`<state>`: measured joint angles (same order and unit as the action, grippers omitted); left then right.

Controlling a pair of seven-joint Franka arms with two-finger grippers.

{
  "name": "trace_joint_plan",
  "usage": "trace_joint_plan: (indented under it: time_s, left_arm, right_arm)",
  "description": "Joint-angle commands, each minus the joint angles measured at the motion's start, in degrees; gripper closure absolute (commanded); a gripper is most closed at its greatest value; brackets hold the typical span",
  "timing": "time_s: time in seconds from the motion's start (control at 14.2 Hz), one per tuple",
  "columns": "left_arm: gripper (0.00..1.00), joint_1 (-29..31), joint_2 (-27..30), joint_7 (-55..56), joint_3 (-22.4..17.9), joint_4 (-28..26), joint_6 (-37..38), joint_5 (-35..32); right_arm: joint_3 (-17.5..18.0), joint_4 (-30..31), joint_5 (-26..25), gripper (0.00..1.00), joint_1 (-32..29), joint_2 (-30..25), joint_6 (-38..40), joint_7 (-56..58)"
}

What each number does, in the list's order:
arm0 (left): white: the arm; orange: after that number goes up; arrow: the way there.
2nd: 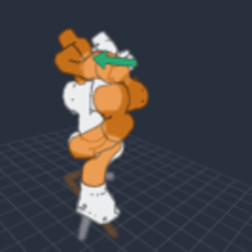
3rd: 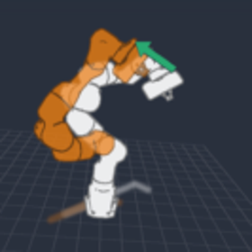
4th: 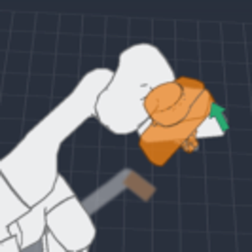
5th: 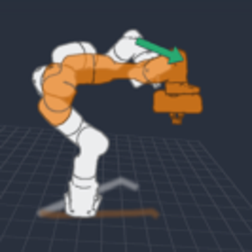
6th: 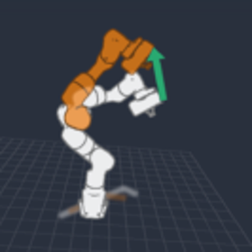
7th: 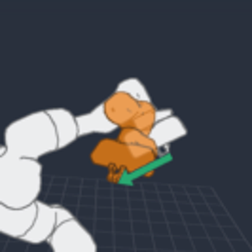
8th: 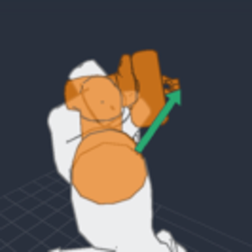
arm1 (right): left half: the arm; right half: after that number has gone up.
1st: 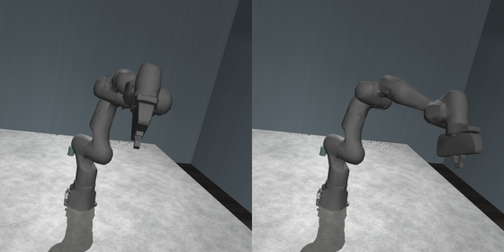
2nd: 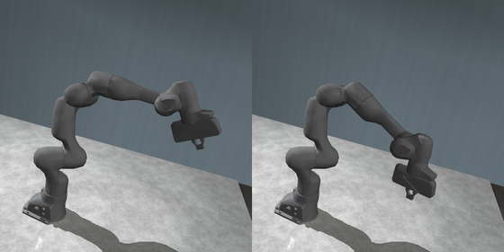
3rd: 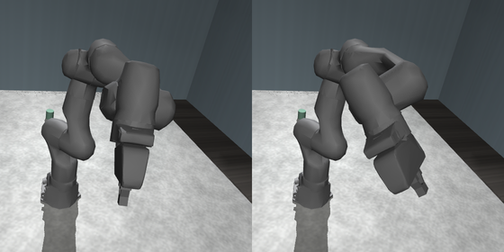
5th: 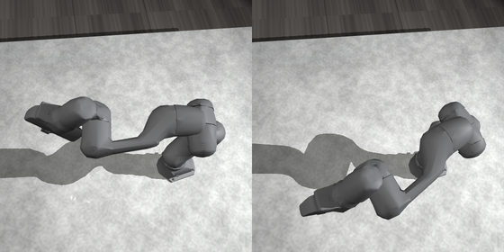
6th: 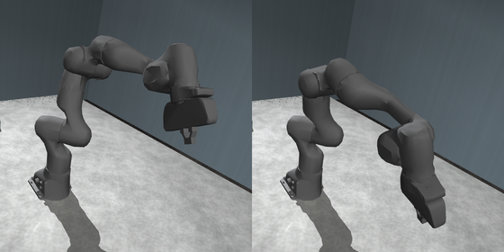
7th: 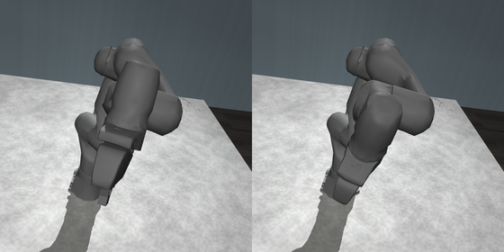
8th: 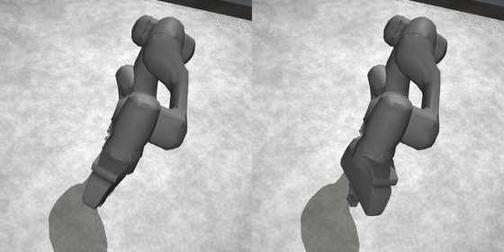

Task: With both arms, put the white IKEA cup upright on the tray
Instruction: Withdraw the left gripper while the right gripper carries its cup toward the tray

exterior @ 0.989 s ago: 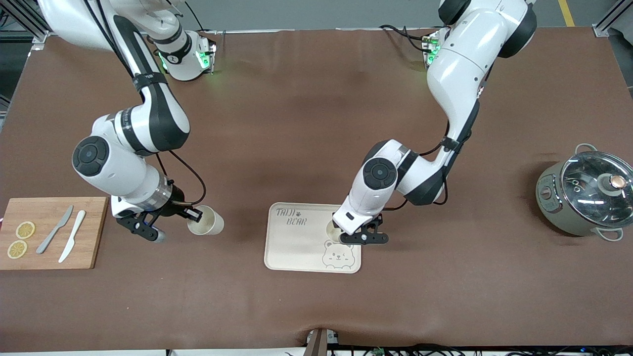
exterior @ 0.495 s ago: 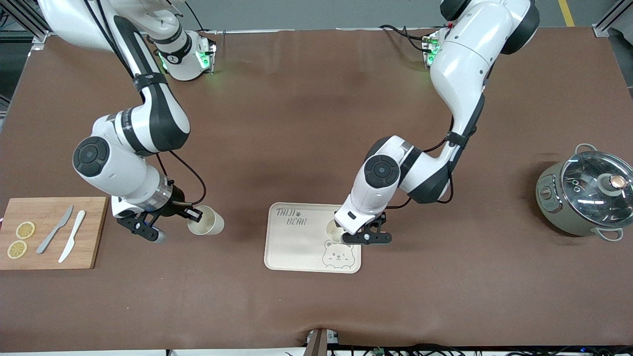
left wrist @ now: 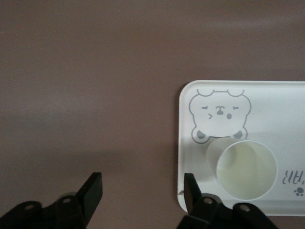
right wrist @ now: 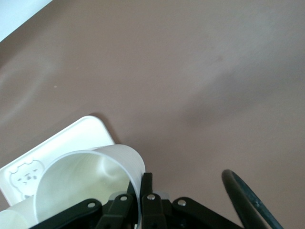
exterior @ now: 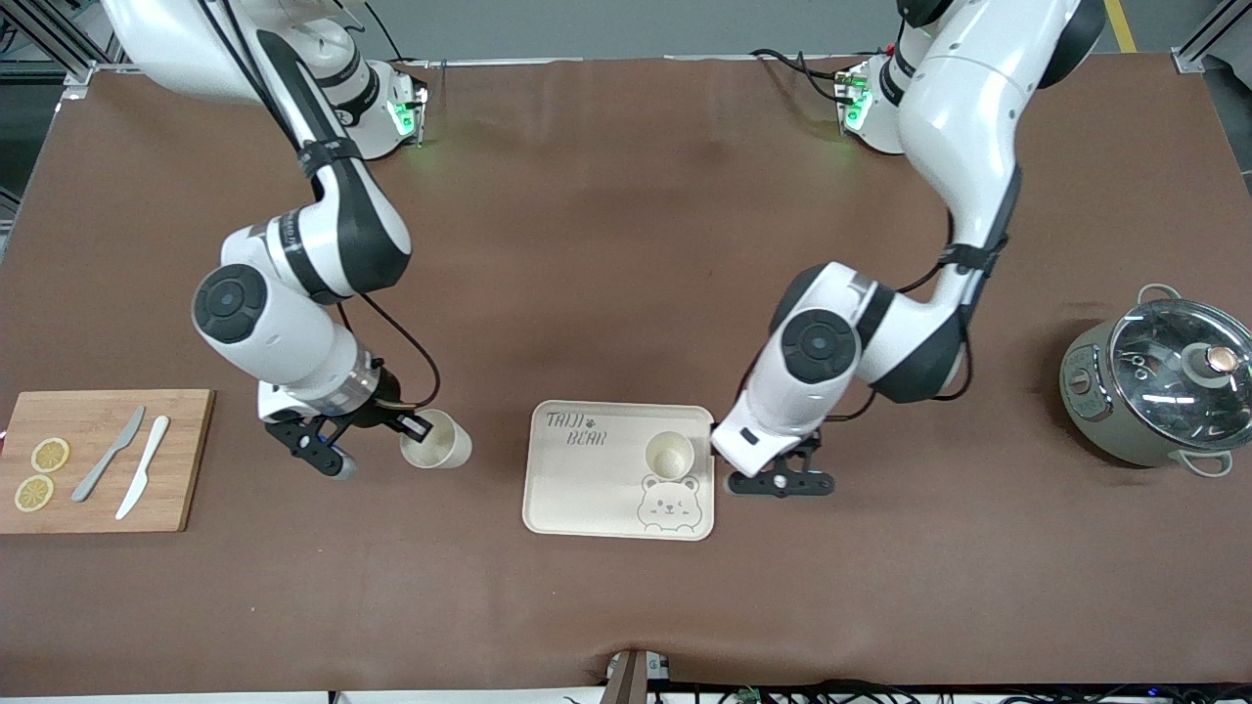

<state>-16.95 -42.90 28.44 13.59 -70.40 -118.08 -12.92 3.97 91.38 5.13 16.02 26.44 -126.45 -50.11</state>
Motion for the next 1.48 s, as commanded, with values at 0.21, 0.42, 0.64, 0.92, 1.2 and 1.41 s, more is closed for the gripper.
trace_joint_plan:
  time_s: [0.21, 0.42, 0.64, 0.92, 1.2, 1.41]
  left_arm:
    - [0.00, 5.25, 4.57, -10.76, -0.14, -0.97, 4.96, 1.32]
    - [0.00, 9.38, 6.59, -17.34, -0.06, -1.76, 5.84, 2.10]
    - [0.00, 14.30, 7.30, -24.64, -0.06, -1.93, 6.72, 2.46]
    - [0.00, 20.37, 7.65, -31.68, -0.06, -3.87, 6.64, 2.55]
    - [0.00, 25.46, 9.66, -34.33, 0.55, -7.98, 5.76, 2.64]
    - [0.00, 28.63, 13.70, -33.80, 2.75, -12.38, 5.67, 2.99]
  right_arm:
    - [-0.28, -7.87, -4.86, 1.00, 5.86, 7.38, 0.24, -13.15]
    - [-0.28, -11.57, -6.62, 1.00, 8.06, 11.00, 0.15, -18.43]
    - [-0.28, -12.10, -6.62, 1.00, 8.77, 12.14, -0.55, -19.93]
    - [-0.72, -13.24, -6.71, 1.00, 10.26, 14.51, -2.22, -21.60]
    - [-0.72, -15.79, -7.85, 1.00, 11.58, 17.94, -2.40, -22.75]
    - [-0.81, -15.80, -8.11, 1.00, 12.37, 19.26, -3.54, -22.84]
